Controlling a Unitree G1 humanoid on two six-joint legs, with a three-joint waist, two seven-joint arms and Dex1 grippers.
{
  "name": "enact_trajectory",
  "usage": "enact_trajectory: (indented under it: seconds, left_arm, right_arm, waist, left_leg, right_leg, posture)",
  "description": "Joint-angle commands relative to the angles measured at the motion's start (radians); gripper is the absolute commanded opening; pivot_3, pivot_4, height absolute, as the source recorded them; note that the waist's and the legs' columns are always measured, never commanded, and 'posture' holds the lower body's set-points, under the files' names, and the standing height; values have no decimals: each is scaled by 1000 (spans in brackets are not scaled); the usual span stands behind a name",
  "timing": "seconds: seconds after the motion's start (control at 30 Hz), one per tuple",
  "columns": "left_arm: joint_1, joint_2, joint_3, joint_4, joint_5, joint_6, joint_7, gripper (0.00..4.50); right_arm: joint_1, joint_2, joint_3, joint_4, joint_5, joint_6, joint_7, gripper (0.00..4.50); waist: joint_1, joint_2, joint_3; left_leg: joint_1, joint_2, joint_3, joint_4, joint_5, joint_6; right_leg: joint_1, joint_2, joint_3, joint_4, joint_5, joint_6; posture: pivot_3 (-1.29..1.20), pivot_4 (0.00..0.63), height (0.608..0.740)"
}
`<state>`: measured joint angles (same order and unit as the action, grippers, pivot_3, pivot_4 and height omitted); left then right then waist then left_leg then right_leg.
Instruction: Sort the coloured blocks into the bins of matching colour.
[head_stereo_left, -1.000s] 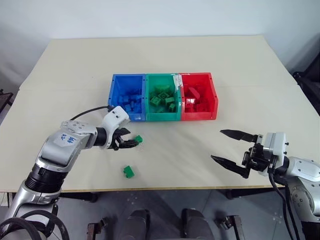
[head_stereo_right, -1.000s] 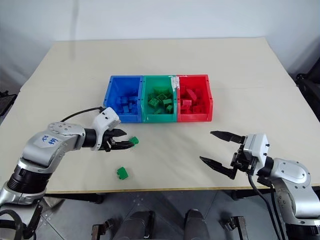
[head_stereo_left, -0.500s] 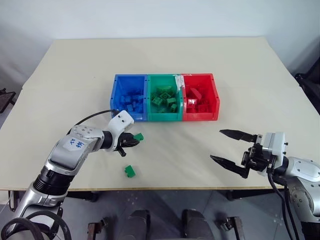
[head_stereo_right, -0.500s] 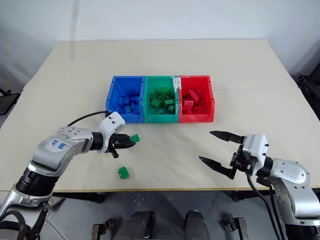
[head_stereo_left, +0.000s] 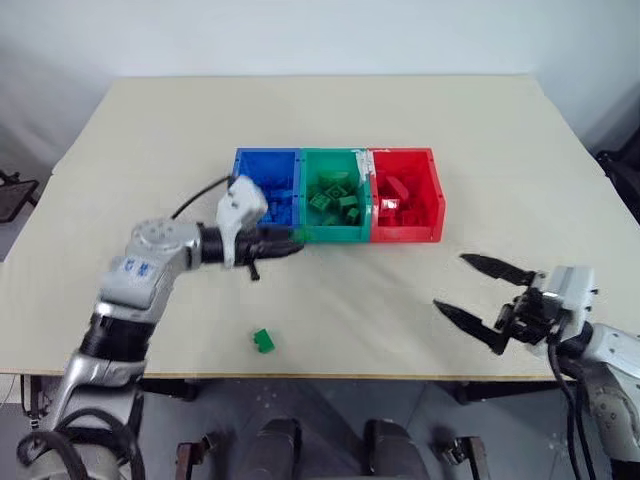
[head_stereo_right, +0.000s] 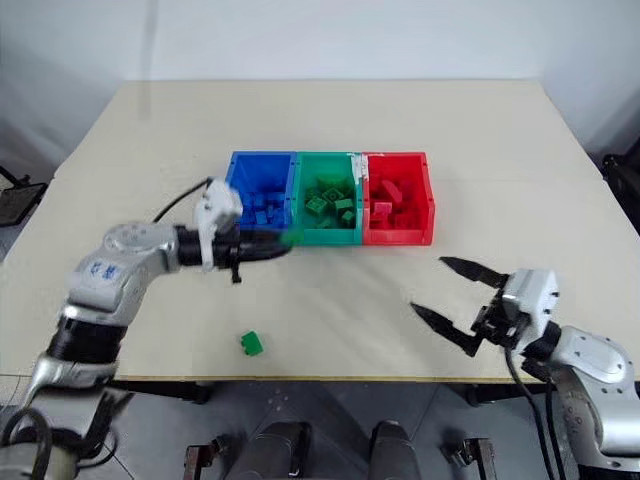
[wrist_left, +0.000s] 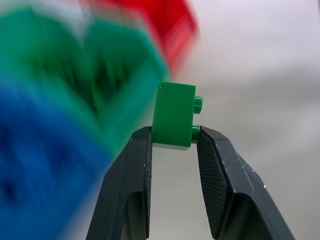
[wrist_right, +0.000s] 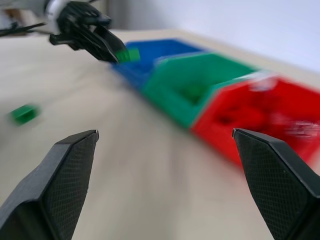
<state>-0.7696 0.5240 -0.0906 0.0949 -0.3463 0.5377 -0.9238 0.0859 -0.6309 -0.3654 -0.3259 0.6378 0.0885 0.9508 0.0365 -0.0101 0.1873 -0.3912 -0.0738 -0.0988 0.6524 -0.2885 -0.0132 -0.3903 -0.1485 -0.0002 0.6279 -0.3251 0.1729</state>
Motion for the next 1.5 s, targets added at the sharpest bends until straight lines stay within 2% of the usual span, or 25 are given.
enact_trajectory:
  seconds: [0.03, 0.17, 0.27, 0.47, 0.63, 0.83, 0.93, 1.13, 1.3, 1.5]
  left_arm:
    - [-113, -83, -19, 172, 59, -144, 27, 965]
    - [-283, -199, -21, 461, 145, -282, 119, 965]
    - [-353, -227, -38, 618, 211, -347, 164, 965]
    - [-363, -222, -23, 658, 231, -385, 142, 2893]
    - [-271, -155, 2, 499, 205, -369, 81, 4475]
    - [-5, 41, 125, 207, 86, -392, -91, 4475]
    - [151, 121, 223, 128, 40, -479, -131, 4475]
    - [521, 266, 446, 41, -69, -488, -231, 4475]
    - [718, 305, 584, 54, -100, -528, -252, 4475]
    - [843, 288, 644, -30, -130, -521, -229, 4475]
  right_arm:
    - [14, 34, -56, -39, 34, -5, -65, 4500]
    - [16, 75, -52, -82, 18, -22, -120, 4500]
    - [18, 84, -39, -107, 0, -25, -141, 4500]
    - [13, 78, -40, -126, -5, -21, -148, 4500]
    - [-33, 65, -15, -84, -13, -25, -112, 4500]
    - [-152, 16, 81, 18, -25, -26, 33, 4500]
    - [-203, -4, 133, 63, -30, -27, 113, 4500]
    - [-304, -19, 228, 157, -37, -24, 261, 4500]
    - [-366, -14, 282, 207, -37, -8, 334, 4500]
    - [-395, -14, 324, 249, -54, -9, 394, 4500]
  waist:
    - [-4, 0, 0]
    - [-13, 0, 0]
    - [-23, -1, 0]
    - [-35, -1, 1]
    - [-40, -1, 1]
    - [-61, -1, 1]
    - [-63, -1, 1]
    - [-61, -1, 1]
    - [-44, -1, 0]
    - [-34, -1, 0]
  left_leg:
    - [0, 0, 0, 0, 0, 0]
    - [-1, 0, 3, -1, 0, 0]
    - [-1, 0, 4, -3, 0, 0]
    - [-1, 0, 5, -4, 0, 1]
    - [-1, 0, 2, -3, 0, 1]
    - [0, 1, 2, -5, 0, 0]
    - [0, 2, 1, -5, 0, 0]
    - [0, 6, 0, -5, 0, 0]
    - [0, 6, 0, -3, -1, 1]
    - [0, 6, -1, -3, -2, 1]
  right_leg:
    - [0, 0, 0, 0, 0, 0]
    - [-1, 0, 0, 1, 0, 0]
    - [-2, 0, 0, 2, 0, 1]
    - [-3, 0, 0, 3, 0, 1]
    - [-3, 0, 0, 3, 0, 1]
    - [-4, 0, 1, 4, 0, 0]
    - [-4, 0, 0, 4, 0, 0]
    - [-2, 0, 0, 2, 0, 0]
    - [-2, -1, 0, -1, 0, 0]
    - [-2, -1, 0, -1, 0, -1]
  posture:
    - [0, 150, 740]
    - [0, 150, 740]
    - [0, 150, 740]
    - [0, 150, 740]
    - [0, 150, 740]
    - [0, 150, 740]
    - [0, 150, 740]
    - [0, 150, 740]
    - [0, 150, 740]
    - [0, 150, 740]
